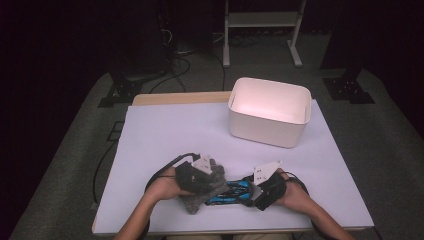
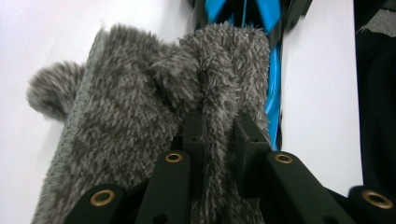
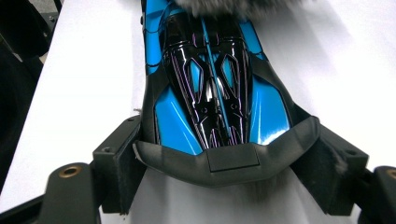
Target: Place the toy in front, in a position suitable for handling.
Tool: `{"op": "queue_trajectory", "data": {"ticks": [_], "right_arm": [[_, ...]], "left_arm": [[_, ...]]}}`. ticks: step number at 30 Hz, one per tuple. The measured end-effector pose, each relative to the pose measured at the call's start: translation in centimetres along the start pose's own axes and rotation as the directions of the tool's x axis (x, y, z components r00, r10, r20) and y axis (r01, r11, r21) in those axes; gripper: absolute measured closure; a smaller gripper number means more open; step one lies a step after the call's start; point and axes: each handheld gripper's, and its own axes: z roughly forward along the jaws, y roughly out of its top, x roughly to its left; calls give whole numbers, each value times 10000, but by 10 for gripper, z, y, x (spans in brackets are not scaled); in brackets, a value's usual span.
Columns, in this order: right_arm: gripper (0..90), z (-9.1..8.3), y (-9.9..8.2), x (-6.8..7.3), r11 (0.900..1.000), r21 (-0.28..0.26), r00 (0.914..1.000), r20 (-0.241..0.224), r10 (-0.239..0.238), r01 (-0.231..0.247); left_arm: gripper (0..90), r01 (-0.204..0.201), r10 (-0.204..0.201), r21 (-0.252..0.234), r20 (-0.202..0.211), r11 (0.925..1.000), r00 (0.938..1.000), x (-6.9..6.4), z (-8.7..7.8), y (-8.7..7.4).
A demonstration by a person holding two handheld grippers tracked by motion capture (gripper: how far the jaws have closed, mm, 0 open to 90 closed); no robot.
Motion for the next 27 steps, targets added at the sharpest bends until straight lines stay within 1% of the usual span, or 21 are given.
{"op": "queue_trajectory", "data": {"ticks": [2,4,5,6,8,9,11,12,13,16,17,18,19,20,22,24,26,27], "right_arm": [[225,0,0,0,10000,6,10000,4,-27,27],[225,0,0,0,10000,5,10000,5,-21,21],[225,0,0,0,10000,-5,10000,3,-1,1],[225,0,0,0,10000,-5,10000,3,-1,1],[225,0,0,0,10000,-3,10000,0,-11,11],[225,0,0,0,10000,-3,10000,0,-7,7],[225,0,0,0,10000,-4,10000,0,-9,9],[225,0,0,0,10000,-4,10000,0,-3,3],[224,0,0,0,10000,-1,10000,2,0,0],[224,0,0,0,10000,0,10000,6,3,-3],[224,0,0,0,10000,-2,10000,10,2,-2],[224,0,0,0,10000,-2,10000,8,2,-2],[224,0,0,0,10000,-6,10000,9,6,-6],[224,0,0,0,10000,-4,10000,7,7,-7],[224,0,0,0,10000,-5,10000,13,-1,1],[223,0,0,0,10000,-11,10000,26,23,-23],[221,0,1,1,10000,42,10000,65,27,-27],[218,0,2,2,9998,150,9999,114,113,-115]], "left_arm": [[777,95,-95,-77,20,9999,10000,0,-2,-3],[762,31,-31,-60,15,10000,10000,-1,-5,-2],[704,-7,8,-163,33,9999,10000,-2,-7,0],[704,-36,40,-327,106,9995,9999,-2,-9,2],[643,2,14,-735,208,9973,9998,-4,-15,8],[609,-26,52,-818,319,9966,9995,-5,-17,12],[546,-131,153,-771,280,9969,9995,-8,-15,20],[508,-149,166,-589,292,9982,9994,-9,-13,24],[480,-171,187,-542,300,9984,9994,-9,-8,27],[456,-291,305,-373,383,9989,9988,-10,4,33],[456,-344,358,-351,400,9988,9986,-10,8,35],[457,-313,329,-383,440,9988,9985,-11,12,37],[477,-388,407,-375,492,9985,9980,-11,16,38],[519,-473,490,-341,504,9983,9975,-12,19,40],[605,-634,641,-170,397,9978,9972,-13,23,41],[652,-618,622,-151,323,9980,9975,-13,22,41],[675,-585,588,-137,277,9982,9979,-13,22,40],[682,-560,564,-147,240,9983,9981,-14,22,40]]}}
